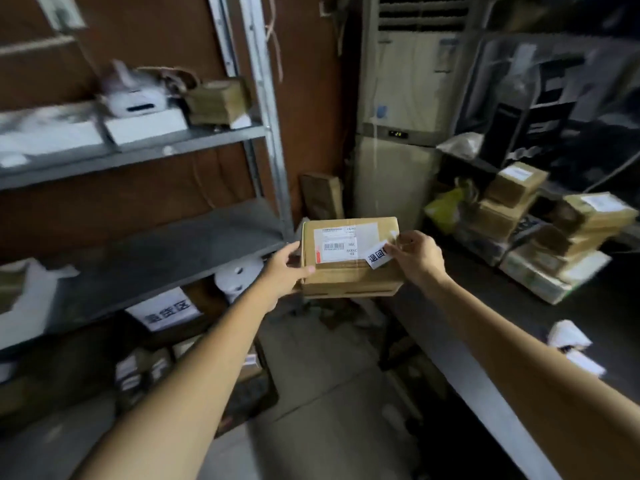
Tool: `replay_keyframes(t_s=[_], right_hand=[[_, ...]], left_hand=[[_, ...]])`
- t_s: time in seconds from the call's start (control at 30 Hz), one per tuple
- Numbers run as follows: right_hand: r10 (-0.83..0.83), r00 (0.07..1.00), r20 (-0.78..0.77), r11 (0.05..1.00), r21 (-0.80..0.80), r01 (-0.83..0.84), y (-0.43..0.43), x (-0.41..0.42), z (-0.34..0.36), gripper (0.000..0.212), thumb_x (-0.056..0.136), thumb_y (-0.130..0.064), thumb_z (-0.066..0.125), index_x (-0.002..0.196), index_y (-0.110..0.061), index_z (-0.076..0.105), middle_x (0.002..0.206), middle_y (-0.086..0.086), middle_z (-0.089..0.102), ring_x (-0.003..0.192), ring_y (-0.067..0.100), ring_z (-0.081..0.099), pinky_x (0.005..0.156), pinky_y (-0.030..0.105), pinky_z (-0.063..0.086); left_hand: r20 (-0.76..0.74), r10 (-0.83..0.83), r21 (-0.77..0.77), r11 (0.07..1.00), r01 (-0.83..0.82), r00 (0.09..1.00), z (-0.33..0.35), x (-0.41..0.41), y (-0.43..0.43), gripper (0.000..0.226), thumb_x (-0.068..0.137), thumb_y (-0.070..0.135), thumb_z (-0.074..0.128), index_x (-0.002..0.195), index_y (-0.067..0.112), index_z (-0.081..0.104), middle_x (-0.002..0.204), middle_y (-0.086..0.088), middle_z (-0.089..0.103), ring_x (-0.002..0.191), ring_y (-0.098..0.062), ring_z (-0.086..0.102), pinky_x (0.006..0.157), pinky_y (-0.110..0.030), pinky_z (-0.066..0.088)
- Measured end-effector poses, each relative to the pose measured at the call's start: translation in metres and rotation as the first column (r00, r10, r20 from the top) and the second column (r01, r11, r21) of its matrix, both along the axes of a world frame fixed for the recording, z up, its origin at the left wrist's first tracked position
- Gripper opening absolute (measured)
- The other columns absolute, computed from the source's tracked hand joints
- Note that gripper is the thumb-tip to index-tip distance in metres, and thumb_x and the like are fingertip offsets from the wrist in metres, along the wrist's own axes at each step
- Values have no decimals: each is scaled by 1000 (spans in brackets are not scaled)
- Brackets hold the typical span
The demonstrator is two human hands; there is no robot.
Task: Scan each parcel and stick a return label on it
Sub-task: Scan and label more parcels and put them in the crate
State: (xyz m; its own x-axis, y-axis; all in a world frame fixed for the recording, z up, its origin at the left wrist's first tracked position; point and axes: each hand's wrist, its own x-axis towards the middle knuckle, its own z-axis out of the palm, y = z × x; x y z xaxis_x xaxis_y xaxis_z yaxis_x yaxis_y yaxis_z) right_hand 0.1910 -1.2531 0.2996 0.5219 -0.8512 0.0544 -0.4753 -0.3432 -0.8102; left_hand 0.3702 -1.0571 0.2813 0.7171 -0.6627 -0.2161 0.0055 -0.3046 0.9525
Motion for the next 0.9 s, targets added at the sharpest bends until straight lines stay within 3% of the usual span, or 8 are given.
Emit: replay_keyframes(t_s=[0.07,0.17,0.3,0.4,0.5,0.67,0.8,0.9], right_hand=[[83,997,-2,996,19,-83,45,60,-5,34,82,-42,75,106,-19,70,106,1,71,98,24,65,83,38,53],[174,985,24,981,86,-175,112,143,-15,41,81,-44,76,114,-21,68,109,2,71,94,18,64,78,31,50],[302,952,44,941,148,-305,191,244,-35,40,84,-41,75,116,-20,67,109,5,72,99,24,68,87,46,57],[385,922,36,902,197,-384,236,303,-58,37,86,-43,72,117,-24,65,105,3,74,90,20,71,80,45,60],[455,891,4,866,230,-444,262,351,-89,37,88,-45,69,118,-24,63,104,3,74,90,20,71,80,45,60],[523,847,-94,828,292,-479,278,425,-156,32,90,-38,69,117,-23,60,99,2,74,77,13,68,67,30,60],[612,776,-152,765,363,-532,283,476,-232,27,91,-35,67,113,-21,61,109,5,73,93,21,71,81,43,60],[640,735,-224,759,331,-560,284,511,-291,23,93,-37,63,112,-24,61,102,5,74,94,25,71,80,46,59]], left_hand=[[10,72,22,997,-72,997,-3,47,61,73,84,13,75,144,35,41,134,6,46,108,-15,61,81,-38,57],[20,191,54,980,-192,981,-6,107,146,73,83,15,76,142,41,41,129,3,43,90,-3,56,69,-32,55],[4,294,84,952,-293,956,-18,177,243,74,83,13,76,143,41,41,149,-9,36,114,-20,51,87,-45,55],[-29,377,104,922,-372,926,-34,216,293,72,84,9,74,141,40,43,149,-11,35,112,-21,51,78,-38,55],[-87,441,109,896,-432,893,-59,250,325,70,86,7,72,142,36,43,143,-8,40,99,-13,56,68,-32,53],[-121,521,199,847,-493,845,-121,295,339,70,85,4,71,143,31,42,127,-4,44,95,-16,58,75,-42,57],[-155,580,283,802,-526,800,-192,333,346,72,84,3,71,145,27,40,133,-5,47,116,-26,55,90,-48,54],[-223,598,281,796,-536,770,-254,364,349,62,83,-1,71,135,27,49,126,-4,57,94,-20,64,82,-48,54]])
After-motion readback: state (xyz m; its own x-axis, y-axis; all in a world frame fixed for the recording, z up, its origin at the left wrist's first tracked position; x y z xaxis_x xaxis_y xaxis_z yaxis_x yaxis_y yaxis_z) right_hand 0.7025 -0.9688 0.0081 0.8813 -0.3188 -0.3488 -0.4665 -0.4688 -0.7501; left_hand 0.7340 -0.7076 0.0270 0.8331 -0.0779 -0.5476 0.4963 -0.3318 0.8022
